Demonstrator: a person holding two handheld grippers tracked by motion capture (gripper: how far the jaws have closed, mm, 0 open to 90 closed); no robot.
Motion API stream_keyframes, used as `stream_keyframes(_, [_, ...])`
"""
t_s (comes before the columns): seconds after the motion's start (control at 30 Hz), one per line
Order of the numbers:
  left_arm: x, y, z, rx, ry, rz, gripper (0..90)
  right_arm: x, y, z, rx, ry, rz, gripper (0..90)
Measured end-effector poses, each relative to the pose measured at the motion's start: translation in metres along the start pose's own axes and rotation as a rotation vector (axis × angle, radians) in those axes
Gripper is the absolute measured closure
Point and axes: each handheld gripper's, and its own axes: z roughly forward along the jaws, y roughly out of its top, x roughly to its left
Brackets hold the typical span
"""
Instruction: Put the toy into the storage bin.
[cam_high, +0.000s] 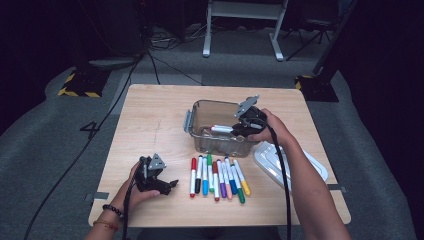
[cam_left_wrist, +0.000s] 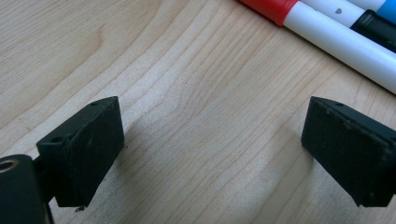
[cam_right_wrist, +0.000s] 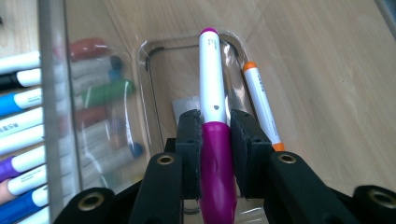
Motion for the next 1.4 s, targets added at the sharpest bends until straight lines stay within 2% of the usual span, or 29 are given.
stream_keyframes(0.2, [0.0, 0.0, 0.0, 0.0, 0.0, 0.0, 6.3, -0.002, 0.0, 0.009, 0.077, 0.011, 0.007, 74.4])
stream_keyframes(0.4, [0.0, 0.0, 0.0, 0.0, 0.0, 0.001, 6.3, -0.004, -0.001, 0.014, 0.09, 0.009, 0.021, 73.4])
stream_keyframes(0.6, [0.0, 0.0, 0.0, -0.001, 0.0, 0.0, 6.3, -0.004, -0.001, 0.012, 0.094, 0.001, 0.028, 67.4])
stream_keyframes(0.8, [0.0, 0.0, 0.0, 0.0, -0.001, 0.0, 6.3, -0.003, -0.003, -0.003, 0.003, -0.041, 0.058, 59.6])
stream_keyframes(0.93, [0.0, 0.0, 0.0, 0.0, 0.0, 0.0, 6.3, 0.003, -0.006, -0.022, -0.082, -0.064, 0.093, 54.3])
stream_keyframes(1.13, [0.0, 0.0, 0.0, 0.0, 0.0, 0.001, 6.3, 0.014, -0.016, -0.053, -0.172, -0.121, 0.126, 47.8])
stream_keyframes(1.27, [0.0, 0.0, 0.0, 0.0, 0.0, 0.0, 6.3, 0.024, -0.027, -0.069, -0.218, -0.145, 0.153, 45.8])
stream_keyframes(1.4, [0.0, 0.0, 0.0, 0.0, 0.0, 0.0, 6.3, 0.034, -0.037, -0.081, -0.251, -0.159, 0.157, 45.3])
